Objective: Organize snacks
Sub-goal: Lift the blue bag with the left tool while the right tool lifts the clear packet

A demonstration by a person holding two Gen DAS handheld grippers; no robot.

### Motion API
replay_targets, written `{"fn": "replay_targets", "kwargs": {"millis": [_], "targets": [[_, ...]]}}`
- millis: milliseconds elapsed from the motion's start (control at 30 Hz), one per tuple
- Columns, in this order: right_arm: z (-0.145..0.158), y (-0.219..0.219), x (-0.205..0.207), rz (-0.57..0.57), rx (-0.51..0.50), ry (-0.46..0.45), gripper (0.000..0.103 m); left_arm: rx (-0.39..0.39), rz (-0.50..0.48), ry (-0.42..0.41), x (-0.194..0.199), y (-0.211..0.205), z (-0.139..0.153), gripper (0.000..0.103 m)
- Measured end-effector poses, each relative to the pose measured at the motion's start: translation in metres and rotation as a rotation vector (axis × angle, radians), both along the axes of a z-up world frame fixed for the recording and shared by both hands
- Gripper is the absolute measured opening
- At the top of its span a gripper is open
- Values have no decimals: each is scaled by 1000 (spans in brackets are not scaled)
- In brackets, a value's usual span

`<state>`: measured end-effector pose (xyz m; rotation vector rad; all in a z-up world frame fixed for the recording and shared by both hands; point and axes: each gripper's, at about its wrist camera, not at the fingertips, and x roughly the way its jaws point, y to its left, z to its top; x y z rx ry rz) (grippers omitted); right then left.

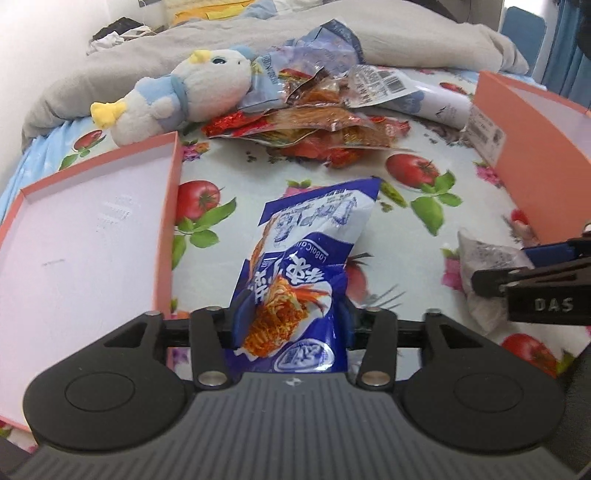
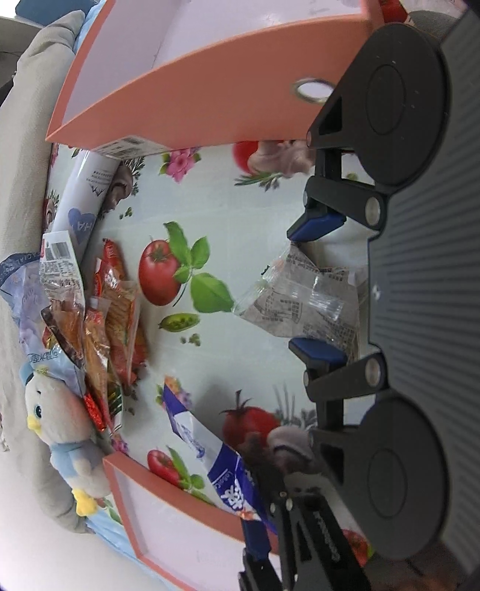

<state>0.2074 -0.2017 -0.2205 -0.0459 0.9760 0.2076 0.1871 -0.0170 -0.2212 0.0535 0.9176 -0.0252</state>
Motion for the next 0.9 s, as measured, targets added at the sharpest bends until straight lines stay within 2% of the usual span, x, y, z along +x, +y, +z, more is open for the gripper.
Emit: {"fn": "replay_targets", "kwargs": {"millis": [133,167,233,267,333,467,633,767,867,900], "targets": [[-1,-9,0,-32,-4,-2,62,-118,8,36,-3,6,5,87],[-1,-11,1,-43,2,-2,64,-161,17,39,-7,9,7,89],[0,-15,0,-55,11,-8,74,-214,19,48,-10,13,10,91],[1,-17,-1,-57,24,-13,74,-227,18,45,-12,16,12,92],[0,-18,-3,-63,39,-9,75,-202,12,30,-15,17,14,93],[-5,-15,-4,-74,31,-4,75,-78,-30,17,-10,16,13,93],[-12,-18,3,-116,51,5,74,-9,-61,35,6,18,6,93],[-15,-15,8,-92,35,10,72,44,-94,42,14,15,-1,93],[-15,-14,8,-55,24,1,68,90,-109,36,17,11,-6,93],[-15,-15,9,-54,39,10,63,115,-109,33,18,9,-8,93]]}}
